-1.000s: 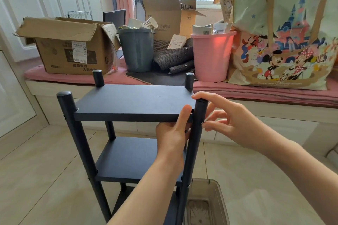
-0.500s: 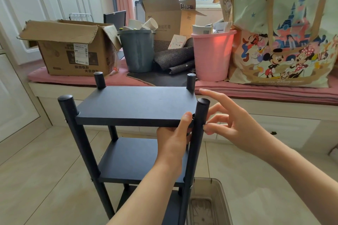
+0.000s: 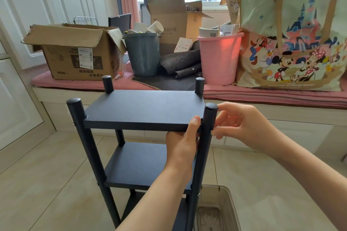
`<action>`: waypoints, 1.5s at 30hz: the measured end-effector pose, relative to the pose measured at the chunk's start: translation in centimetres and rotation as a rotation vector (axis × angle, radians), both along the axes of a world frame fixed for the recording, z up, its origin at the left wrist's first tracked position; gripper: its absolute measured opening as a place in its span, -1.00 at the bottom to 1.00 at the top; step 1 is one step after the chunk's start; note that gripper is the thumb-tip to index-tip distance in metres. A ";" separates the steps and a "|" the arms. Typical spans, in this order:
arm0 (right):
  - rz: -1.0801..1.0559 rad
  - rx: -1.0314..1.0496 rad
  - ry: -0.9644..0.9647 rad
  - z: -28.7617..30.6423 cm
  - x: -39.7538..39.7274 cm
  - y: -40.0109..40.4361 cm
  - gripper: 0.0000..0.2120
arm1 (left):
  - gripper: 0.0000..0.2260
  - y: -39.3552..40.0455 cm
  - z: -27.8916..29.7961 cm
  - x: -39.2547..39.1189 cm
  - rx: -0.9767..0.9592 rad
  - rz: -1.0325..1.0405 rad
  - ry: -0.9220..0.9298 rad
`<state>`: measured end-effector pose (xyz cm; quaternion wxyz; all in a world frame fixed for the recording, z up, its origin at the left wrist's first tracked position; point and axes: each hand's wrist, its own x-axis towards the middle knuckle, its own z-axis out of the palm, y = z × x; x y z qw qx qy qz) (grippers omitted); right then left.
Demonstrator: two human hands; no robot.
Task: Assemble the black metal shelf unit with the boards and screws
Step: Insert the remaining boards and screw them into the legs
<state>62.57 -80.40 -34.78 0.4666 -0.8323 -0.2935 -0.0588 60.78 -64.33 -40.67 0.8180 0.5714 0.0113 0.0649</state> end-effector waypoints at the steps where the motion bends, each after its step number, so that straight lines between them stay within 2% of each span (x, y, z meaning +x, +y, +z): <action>1: -0.006 -0.013 -0.007 0.0 0.0 0.0 -0.58 | -0.75 -0.1 0.0 0.1 0.010 0.001 0.008; 7: -0.002 -0.114 0.032 1.0 0.4 -0.2 -0.59 | -0.67 -0.4 0.3 0.2 0.025 -0.021 0.026; 11: -0.031 -0.190 0.019 1.0 0.3 -0.2 -0.50 | -0.60 -0.3 0.4 0.3 0.009 -0.046 0.018; 18: 0.002 -0.022 0.132 -0.8 -0.3 -0.1 -0.60 | -0.56 0.0 0.3 0.2 -0.019 -0.047 -0.002; 23: -0.008 0.029 0.133 -1.5 -1.0 0.7 -0.63 | -0.54 -0.1 0.4 0.2 -0.016 -0.059 -0.027; 27: -0.002 0.052 0.155 -1.6 -1.3 0.8 -0.62 | -0.59 0.0 0.3 0.3 -0.035 -0.071 -0.033; 34: 0.035 0.210 0.229 -1.9 -1.7 0.7 -0.60 | -0.55 -0.4 0.6 0.3 -0.015 -0.032 -0.017; 39: -0.006 0.245 0.180 -2.4 -2.1 0.5 -0.60 | -0.73 -0.6 0.6 0.4 -0.011 -0.014 0.042; 42: -0.036 0.251 0.157 -2.5 -2.1 0.8 -0.60 | -0.72 -0.6 0.8 0.4 -0.028 -0.023 0.054; 45: -0.048 0.251 0.168 -2.4 -2.0 0.8 -0.62 | -0.62 -0.5 0.9 0.2 -0.049 -0.034 0.017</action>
